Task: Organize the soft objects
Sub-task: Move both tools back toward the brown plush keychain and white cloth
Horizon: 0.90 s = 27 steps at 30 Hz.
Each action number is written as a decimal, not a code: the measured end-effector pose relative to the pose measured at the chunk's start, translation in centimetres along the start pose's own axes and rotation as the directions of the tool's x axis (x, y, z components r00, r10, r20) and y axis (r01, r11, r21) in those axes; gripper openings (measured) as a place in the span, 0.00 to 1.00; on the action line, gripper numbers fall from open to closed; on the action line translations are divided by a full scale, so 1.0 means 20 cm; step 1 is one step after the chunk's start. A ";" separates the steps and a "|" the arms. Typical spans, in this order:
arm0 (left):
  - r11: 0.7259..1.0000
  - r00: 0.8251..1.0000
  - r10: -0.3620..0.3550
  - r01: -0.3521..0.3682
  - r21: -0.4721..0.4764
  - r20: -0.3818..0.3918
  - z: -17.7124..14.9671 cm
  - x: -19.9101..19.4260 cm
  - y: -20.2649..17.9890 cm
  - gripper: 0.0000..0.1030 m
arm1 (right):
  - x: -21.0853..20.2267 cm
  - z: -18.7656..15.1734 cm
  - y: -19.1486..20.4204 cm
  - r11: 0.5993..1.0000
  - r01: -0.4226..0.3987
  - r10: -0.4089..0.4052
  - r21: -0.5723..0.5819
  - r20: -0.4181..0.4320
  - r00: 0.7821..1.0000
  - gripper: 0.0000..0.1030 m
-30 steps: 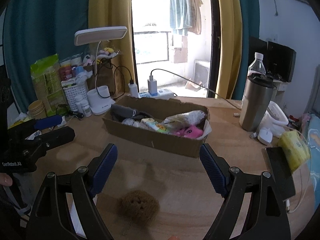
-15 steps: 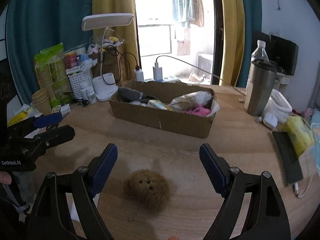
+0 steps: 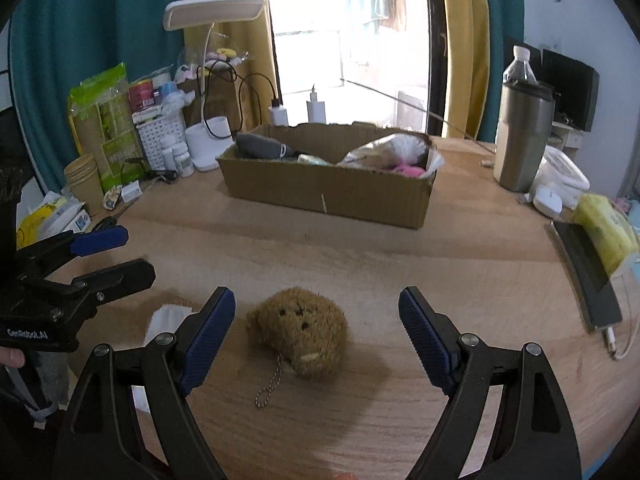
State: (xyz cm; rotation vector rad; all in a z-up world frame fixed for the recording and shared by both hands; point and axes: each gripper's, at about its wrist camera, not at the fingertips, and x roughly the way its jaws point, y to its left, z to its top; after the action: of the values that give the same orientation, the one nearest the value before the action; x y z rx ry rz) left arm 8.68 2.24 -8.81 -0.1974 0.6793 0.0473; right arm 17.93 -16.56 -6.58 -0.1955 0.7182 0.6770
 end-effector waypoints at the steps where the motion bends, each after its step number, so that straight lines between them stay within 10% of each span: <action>1: 1.000 1.000 0.000 0.000 0.010 -0.011 -0.02 0.00 0.00 0.87 | 0.00 -0.01 0.00 1.000 0.000 0.000 0.001 -0.003 1.000 0.84; 27: 0.948 0.988 0.013 0.038 0.317 -0.155 -0.33 0.08 -0.17 0.88 | 0.01 -0.11 0.07 0.997 0.070 -0.072 -0.027 -0.096 0.993 0.84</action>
State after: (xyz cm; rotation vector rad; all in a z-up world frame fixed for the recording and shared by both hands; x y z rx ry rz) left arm 6.25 -2.38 -14.32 0.1082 0.8307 -0.0915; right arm 15.99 -16.24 -8.40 -0.2760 0.7924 0.6117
